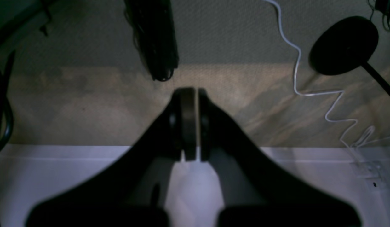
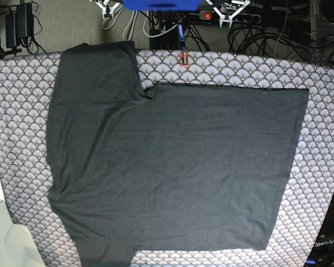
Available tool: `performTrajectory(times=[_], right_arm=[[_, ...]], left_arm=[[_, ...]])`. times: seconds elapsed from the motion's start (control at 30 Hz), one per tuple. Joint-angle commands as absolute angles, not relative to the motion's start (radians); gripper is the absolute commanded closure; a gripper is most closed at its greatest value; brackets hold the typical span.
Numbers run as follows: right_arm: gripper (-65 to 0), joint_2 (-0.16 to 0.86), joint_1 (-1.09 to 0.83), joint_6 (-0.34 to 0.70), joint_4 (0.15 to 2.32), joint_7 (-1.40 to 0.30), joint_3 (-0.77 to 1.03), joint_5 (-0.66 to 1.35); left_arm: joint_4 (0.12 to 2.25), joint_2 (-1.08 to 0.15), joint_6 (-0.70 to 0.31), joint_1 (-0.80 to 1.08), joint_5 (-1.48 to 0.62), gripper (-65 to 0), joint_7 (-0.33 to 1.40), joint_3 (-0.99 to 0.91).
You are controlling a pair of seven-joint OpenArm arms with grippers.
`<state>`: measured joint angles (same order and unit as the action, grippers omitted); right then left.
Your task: Fold the T-shirt properly
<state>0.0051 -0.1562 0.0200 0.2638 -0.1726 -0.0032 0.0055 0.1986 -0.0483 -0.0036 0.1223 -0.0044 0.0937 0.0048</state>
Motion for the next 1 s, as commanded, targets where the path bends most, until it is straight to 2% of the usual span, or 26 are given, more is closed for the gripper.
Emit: performTrajectory(times=[0.0,0.53,0.7,0.83,0.97], right_arm=[[0.0,0.005,-0.162,0.005,0.266,-0.179,-0.004,0.008],[0.0,-0.008,-0.188,0.005,0.282,-0.176,0.001,0.010],[0.0,-0.008,-0.363,0.005,0.585,-0.180,0.002,0.013],[0.0,-0.008,-0.501,0.005,0.823,-0.196,0.004,0.013],[0.0,-0.008,-0.581,0.005,0.963,-0.265,0.004,0.015]], left_arm=[[0.200,-0.050,-0.002,0.128,-0.001,-0.4,0.093,0.007],[0.202,-0.054,-0.004,0.139,-0.001,-0.3,0.088,0.007],[0.311,-0.082,-0.004,0.228,-0.001,-0.3,0.091,0.007],[0.509,-0.130,-0.005,0.355,-0.005,-0.3,0.094,0.007],[0.700,-0.160,-0.005,0.484,-0.008,-0.3,0.105,0.007]])
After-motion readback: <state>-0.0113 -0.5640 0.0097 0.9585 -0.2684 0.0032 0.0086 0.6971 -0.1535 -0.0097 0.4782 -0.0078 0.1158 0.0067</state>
